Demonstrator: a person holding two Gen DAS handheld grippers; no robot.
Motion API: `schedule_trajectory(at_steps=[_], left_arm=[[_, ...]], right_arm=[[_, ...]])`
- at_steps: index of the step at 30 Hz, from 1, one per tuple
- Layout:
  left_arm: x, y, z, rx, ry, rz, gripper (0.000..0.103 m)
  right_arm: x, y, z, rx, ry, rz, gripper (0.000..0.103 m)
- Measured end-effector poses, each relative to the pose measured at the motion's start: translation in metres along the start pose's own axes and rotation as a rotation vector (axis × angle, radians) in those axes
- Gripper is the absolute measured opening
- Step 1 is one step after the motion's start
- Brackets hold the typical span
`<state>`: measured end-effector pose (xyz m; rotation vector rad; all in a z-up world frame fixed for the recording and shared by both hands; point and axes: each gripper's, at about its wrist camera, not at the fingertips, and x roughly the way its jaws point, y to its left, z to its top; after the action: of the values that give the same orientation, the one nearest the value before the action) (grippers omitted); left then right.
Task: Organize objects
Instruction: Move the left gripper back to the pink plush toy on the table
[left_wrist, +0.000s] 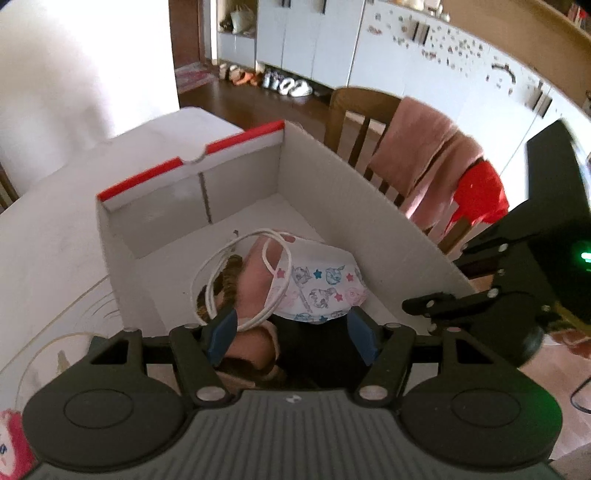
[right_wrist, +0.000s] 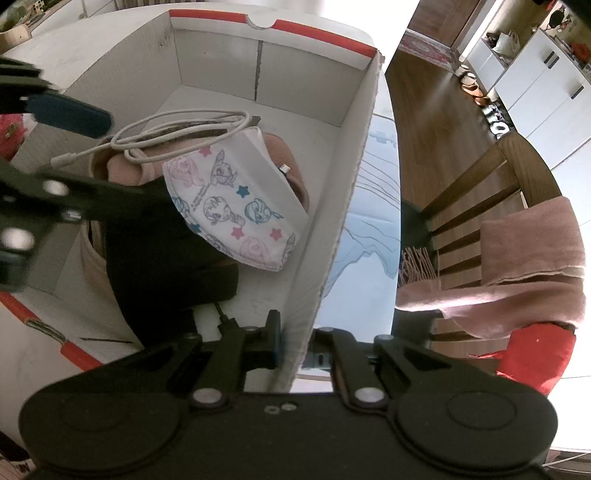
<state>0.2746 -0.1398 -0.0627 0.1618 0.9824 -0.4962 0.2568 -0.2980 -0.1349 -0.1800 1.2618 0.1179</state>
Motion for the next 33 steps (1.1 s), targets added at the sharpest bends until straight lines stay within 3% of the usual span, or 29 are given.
schedule_trajectory(at_steps=[15, 20, 29, 33], left_arm=[[-0.074, 0.019, -0.016, -0.129, -0.122, 0.017, 0.066], [-0.095, 0.039, -0.032, -0.201, -0.139, 0.013, 0.076], [-0.124, 0.082, -0.072, -0.316, -0.153, 0.104, 0.086], [-0.133, 0.103, -0.089, -0.363, -0.151, 0.185, 0.094]], right_arm=[[-0.002, -0.008, 0.002, 0.034, 0.016, 0.025, 0.007], [-0.006, -0.010, 0.003, 0.040, 0.006, 0.025, 0.007], [-0.011, -0.013, 0.004, 0.065, 0.000, 0.027, 0.010], [-0.013, -0.013, 0.005, 0.069, 0.000, 0.027, 0.010]])
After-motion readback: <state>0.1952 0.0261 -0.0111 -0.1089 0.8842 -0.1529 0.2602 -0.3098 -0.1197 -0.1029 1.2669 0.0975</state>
